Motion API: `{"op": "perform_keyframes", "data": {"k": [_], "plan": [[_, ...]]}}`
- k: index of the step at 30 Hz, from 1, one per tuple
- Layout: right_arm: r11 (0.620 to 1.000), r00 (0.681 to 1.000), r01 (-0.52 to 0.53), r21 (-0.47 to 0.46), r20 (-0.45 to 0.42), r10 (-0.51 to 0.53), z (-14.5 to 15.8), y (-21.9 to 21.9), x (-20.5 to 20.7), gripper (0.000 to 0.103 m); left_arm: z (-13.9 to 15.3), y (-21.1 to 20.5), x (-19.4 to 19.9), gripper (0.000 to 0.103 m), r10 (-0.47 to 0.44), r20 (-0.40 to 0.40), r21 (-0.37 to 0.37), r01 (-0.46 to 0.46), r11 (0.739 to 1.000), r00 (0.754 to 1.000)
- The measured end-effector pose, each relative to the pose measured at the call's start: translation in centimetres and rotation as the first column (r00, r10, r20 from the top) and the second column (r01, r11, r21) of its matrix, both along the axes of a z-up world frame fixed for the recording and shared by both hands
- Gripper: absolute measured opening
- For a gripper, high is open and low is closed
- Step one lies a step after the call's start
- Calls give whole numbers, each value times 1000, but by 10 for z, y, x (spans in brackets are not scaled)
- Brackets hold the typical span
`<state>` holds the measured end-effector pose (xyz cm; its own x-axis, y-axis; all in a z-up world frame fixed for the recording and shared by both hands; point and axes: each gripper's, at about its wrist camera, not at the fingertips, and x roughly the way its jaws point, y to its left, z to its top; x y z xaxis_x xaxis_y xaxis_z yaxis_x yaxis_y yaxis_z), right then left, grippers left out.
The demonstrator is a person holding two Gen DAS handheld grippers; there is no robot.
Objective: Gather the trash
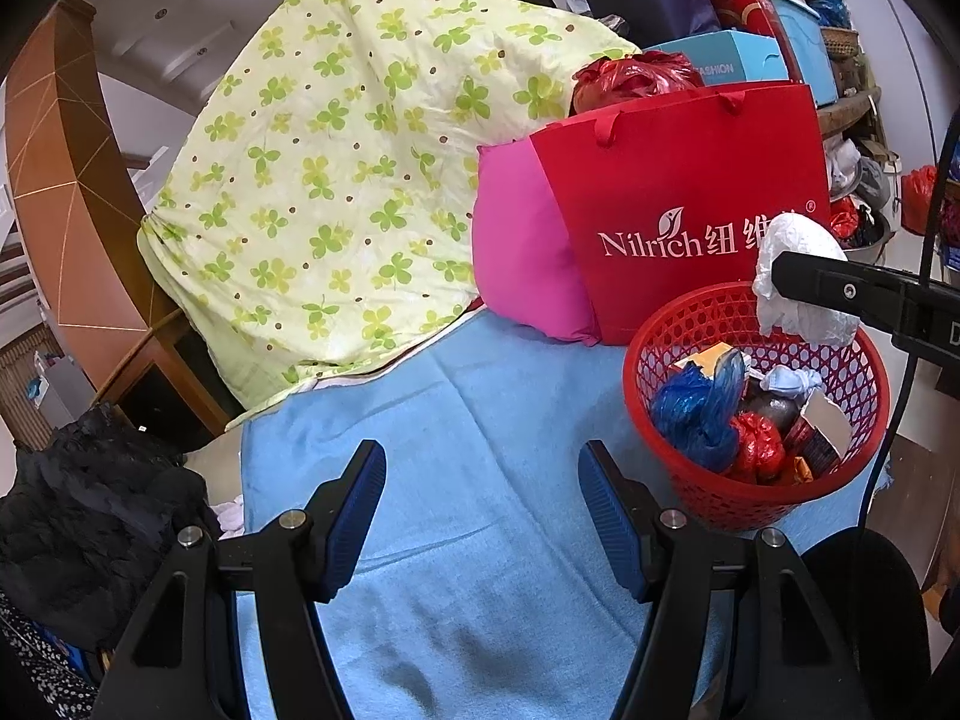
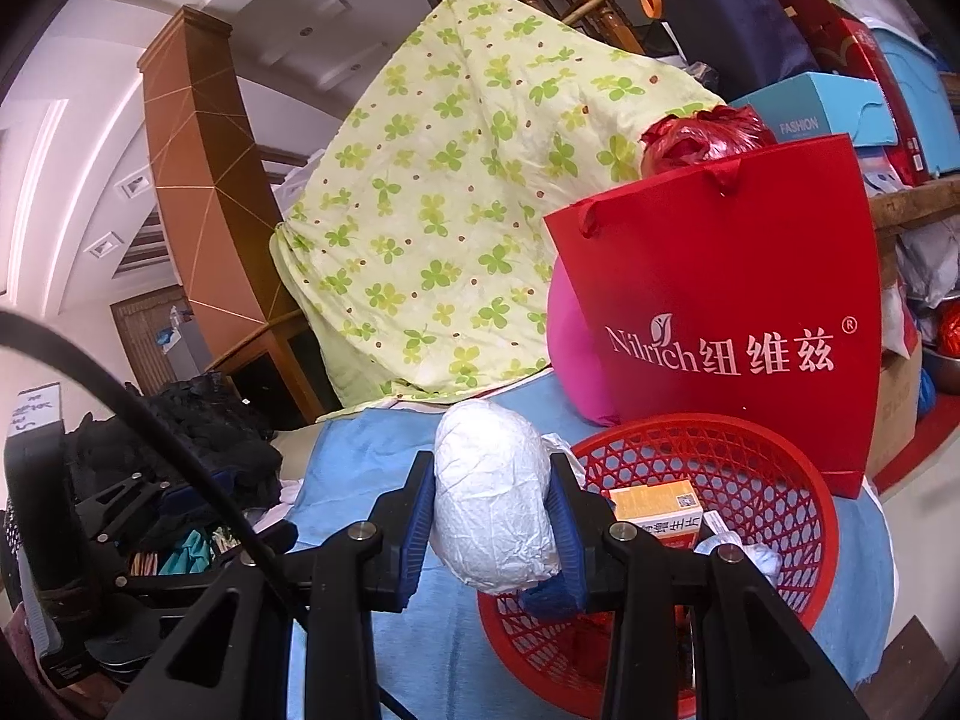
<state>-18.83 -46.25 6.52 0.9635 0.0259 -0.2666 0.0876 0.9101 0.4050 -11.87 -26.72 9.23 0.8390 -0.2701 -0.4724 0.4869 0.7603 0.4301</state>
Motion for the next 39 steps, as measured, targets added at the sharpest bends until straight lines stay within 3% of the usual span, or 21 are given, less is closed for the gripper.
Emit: {"op": "perform_keyframes", "data": {"k": [16,18,21,28,39], "plan": [[996,995,78,49,-59,-75,-20,-26,12,41,-13,-4,13,68,-1,-42,11,2,1000,999],[994,993,96,54,-76,-92,-25,-31,15,43,-15,-6,14,68,-2,-49,14,2,1000,999],[989,987,130,74,-106,-121,-34,-40,19,60,-18,-7,18,68,0,-60,16,1,1000,998],[982,978,167,90,-142,-153,-44,-55,16,61,-23,-4,27,68,15,-103,4,-15,1000,995],[996,986,86,-22,-143,-88,-14,-5,18,65,-11,26,31,72,65,-121,-66,-73,995,991]]}}
